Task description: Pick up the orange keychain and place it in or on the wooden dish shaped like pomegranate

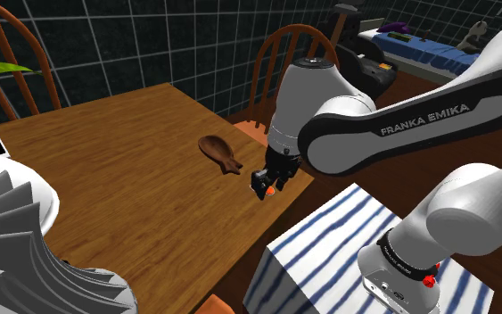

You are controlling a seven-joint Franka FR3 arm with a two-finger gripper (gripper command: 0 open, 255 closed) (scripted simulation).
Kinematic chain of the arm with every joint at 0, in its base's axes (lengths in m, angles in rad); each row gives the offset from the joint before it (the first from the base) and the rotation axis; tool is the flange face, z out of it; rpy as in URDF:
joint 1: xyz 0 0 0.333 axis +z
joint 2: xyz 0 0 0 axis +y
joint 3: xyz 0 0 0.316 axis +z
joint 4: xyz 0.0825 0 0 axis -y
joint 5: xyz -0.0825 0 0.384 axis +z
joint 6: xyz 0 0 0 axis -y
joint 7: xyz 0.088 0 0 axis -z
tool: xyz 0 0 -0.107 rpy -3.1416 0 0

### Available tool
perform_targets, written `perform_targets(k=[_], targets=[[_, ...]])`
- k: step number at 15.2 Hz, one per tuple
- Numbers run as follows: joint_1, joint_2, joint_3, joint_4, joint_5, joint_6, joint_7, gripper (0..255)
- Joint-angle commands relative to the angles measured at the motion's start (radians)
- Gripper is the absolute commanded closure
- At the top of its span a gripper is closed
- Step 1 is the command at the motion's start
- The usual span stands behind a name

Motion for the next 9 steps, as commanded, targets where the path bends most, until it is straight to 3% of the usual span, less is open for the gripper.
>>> perform_targets(k=[1, 9], targets=[[-0.002, 0.005, -0.001, -0.007, -0.001, 0.003, 0.0, 255], [0.002, -0.021, -0.011, 0.008, 0.001, -0.037, -0.004, 255]])
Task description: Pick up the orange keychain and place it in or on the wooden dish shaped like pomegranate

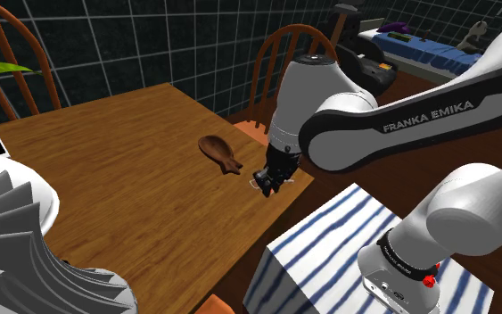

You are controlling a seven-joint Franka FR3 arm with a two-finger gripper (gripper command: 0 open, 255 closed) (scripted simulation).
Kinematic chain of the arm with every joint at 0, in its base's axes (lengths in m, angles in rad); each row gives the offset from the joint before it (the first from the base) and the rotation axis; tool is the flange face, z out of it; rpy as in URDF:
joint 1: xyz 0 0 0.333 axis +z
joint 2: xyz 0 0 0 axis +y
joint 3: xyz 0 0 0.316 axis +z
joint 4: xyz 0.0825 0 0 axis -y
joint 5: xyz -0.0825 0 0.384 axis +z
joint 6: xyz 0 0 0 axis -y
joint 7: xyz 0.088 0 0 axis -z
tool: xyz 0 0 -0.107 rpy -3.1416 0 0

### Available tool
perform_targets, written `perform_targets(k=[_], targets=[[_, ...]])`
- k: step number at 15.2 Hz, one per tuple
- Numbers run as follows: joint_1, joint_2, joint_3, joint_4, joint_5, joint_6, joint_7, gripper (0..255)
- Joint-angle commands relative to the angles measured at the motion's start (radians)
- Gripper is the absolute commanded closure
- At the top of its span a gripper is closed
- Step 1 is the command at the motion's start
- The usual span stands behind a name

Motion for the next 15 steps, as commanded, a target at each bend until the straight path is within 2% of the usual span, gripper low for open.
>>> perform_targets(k=[1, 15], targets=[[0.003, -0.02, -0.009, 0.009, 0.002, -0.034, -0.003, 255], [0.014, -0.14, -0.073, 0.12, -0.01, -0.264, -0.014, 255]])
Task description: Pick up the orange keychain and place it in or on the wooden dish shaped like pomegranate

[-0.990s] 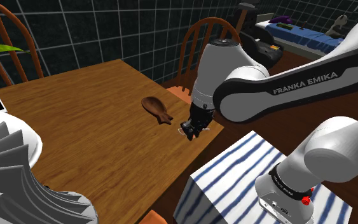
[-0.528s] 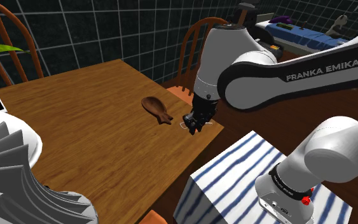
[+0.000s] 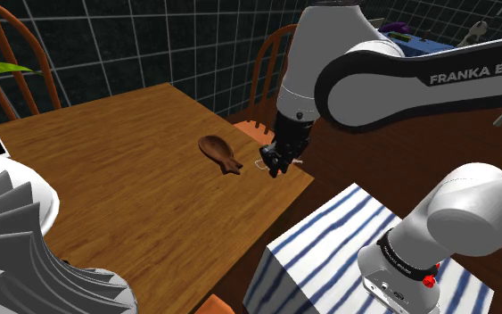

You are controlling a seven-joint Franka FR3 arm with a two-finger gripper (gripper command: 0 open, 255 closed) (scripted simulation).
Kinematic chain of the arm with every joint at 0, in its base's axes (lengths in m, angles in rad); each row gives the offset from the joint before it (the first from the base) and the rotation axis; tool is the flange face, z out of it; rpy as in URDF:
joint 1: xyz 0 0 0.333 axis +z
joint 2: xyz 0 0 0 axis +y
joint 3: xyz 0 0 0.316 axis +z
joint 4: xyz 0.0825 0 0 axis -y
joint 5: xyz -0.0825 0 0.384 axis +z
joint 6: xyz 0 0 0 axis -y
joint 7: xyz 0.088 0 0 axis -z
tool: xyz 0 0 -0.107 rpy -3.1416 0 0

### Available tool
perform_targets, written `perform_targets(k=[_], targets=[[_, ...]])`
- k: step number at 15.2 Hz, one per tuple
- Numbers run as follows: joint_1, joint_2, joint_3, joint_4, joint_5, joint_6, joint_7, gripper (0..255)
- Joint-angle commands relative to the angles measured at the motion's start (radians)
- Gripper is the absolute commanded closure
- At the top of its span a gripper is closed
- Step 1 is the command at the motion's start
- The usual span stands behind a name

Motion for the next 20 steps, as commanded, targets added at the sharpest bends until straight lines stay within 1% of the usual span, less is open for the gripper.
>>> perform_targets(k=[1, 3, 7, 11, 13, 15, 20], targets=[[0.002, -0.013, -0.006, 0.018, -0.002, -0.031, 0.002, 255], [0.002, -0.022, -0.013, 0.035, -0.005, -0.057, 0.002, 255], [-0.058, 0.158, 0.041, 0.183, -0.069, -0.024, 0.053, 255], [-0.105, 0.339, 0.092, 0.346, -0.164, -0.016, 0.125, 255], [-0.12, 0.433, 0.114, 0.434, -0.221, -0.023, 0.168, 255], [-0.123, 0.537, 0.132, 0.535, -0.29, -0.039, 0.216, 255], [-0.117, 0.565, 0.131, 0.493, -0.31, 0.026, 0.23, 255]])
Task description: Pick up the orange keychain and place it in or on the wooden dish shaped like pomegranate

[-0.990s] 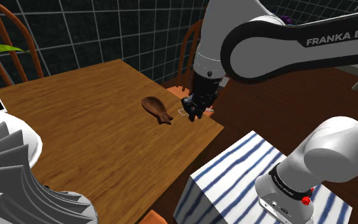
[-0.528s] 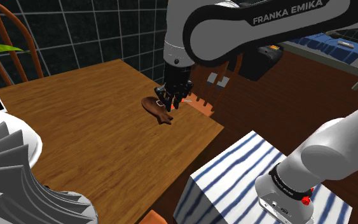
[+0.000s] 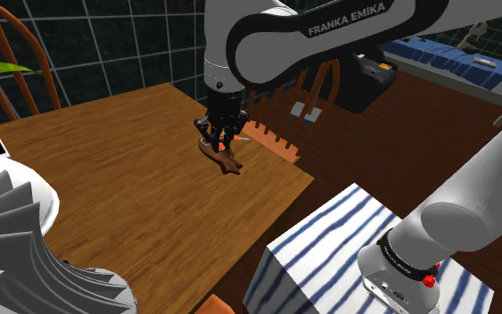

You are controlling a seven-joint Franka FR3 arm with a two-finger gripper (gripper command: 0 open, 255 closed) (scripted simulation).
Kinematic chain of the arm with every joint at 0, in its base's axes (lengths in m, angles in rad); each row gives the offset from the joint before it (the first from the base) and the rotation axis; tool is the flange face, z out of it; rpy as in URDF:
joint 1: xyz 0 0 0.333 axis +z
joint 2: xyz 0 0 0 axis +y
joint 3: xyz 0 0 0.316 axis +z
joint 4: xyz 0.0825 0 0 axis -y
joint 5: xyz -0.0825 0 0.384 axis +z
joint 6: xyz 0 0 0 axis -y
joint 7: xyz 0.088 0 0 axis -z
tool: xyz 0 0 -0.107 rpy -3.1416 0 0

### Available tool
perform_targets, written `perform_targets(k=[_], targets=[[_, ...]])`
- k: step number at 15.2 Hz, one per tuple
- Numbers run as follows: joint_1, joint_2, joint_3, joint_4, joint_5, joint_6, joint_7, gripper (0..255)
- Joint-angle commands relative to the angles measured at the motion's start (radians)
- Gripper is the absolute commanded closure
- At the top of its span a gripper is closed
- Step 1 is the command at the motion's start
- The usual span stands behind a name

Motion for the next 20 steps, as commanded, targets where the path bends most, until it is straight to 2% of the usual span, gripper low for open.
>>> perform_targets(k=[1, 10, 18, 19, 20], targets=[[0.001, 0.018, 0.001, -0.014, -0.013, 0.028, 0.008, 255], [0.009, 0.084, -0.001, -0.072, -0.064, 0.139, 0.044, 255], [0.008, 0.084, -0.001, -0.072, -0.064, 0.139, 0.044, 255], [0.008, 0.085, -0.001, -0.072, -0.064, 0.139, 0.045, 0], [0.008, 0.085, -0.001, -0.072, -0.064, 0.139, 0.044, 0]])
